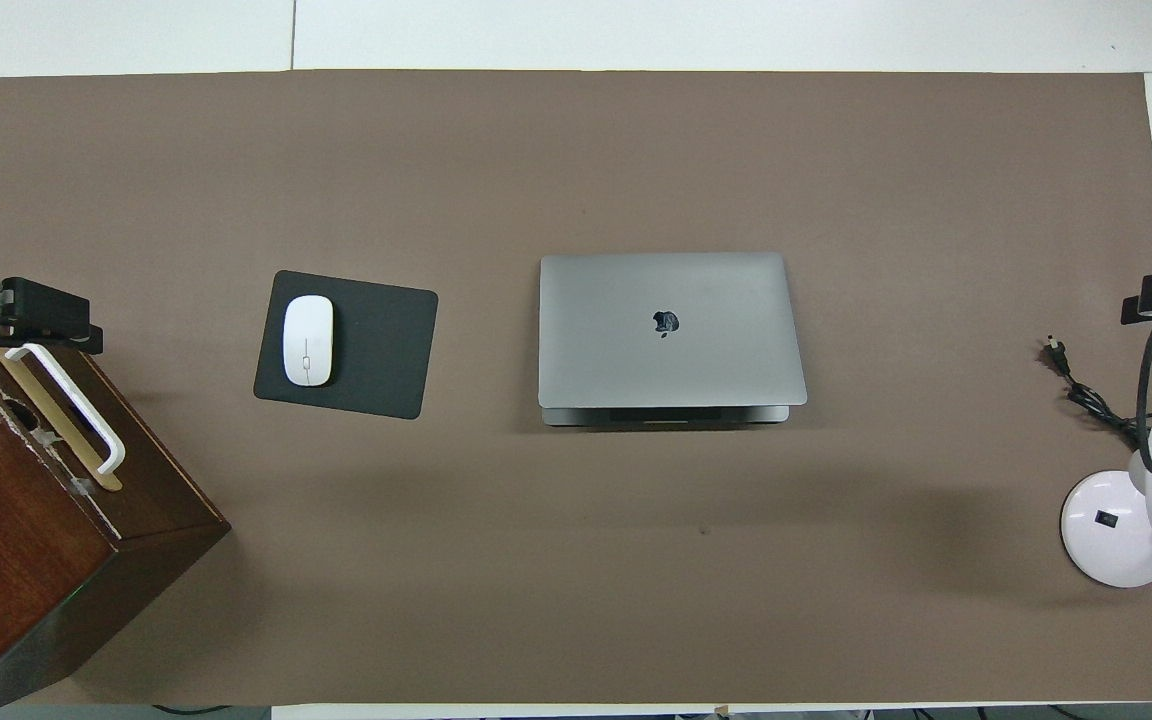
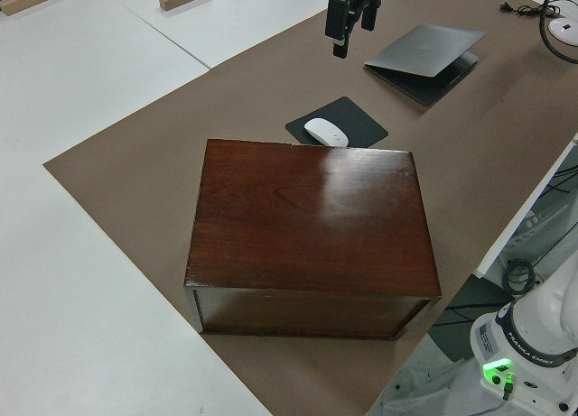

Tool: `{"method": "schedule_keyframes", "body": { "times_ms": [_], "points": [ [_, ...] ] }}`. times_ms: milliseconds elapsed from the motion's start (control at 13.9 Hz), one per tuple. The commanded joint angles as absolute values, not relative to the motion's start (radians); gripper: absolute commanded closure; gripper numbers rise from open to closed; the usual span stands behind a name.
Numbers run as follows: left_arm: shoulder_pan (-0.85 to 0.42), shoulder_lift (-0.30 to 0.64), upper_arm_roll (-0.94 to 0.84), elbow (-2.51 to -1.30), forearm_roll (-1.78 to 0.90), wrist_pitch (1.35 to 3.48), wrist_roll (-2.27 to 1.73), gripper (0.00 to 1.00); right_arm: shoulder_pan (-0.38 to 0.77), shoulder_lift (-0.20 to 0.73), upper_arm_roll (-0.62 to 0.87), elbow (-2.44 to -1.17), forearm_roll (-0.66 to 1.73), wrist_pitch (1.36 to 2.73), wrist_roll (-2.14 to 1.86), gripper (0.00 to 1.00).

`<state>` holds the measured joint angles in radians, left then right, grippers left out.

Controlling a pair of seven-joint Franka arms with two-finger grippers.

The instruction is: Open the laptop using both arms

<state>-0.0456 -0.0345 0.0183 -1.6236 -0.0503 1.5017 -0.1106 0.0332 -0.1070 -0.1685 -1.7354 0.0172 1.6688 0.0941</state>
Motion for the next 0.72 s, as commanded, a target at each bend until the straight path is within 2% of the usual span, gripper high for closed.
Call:
{"method": "schedule_keyframes", "body": {
  "times_ms": [0,649],
  "points": [
    [-0.032,-0.021,0.011,-1.600,-0.040,1.519,-0.104,0.00,0.038,-0.121,-0.164,-1.761,0.017,1.692,0.098,0.00],
    [-0.034,-0.023,0.009,-1.603,-0.032,1.549,-0.104,0.00,0.041,-0.127,-0.156,-1.760,0.017,1.680,0.020,0.00]
  ]
}}
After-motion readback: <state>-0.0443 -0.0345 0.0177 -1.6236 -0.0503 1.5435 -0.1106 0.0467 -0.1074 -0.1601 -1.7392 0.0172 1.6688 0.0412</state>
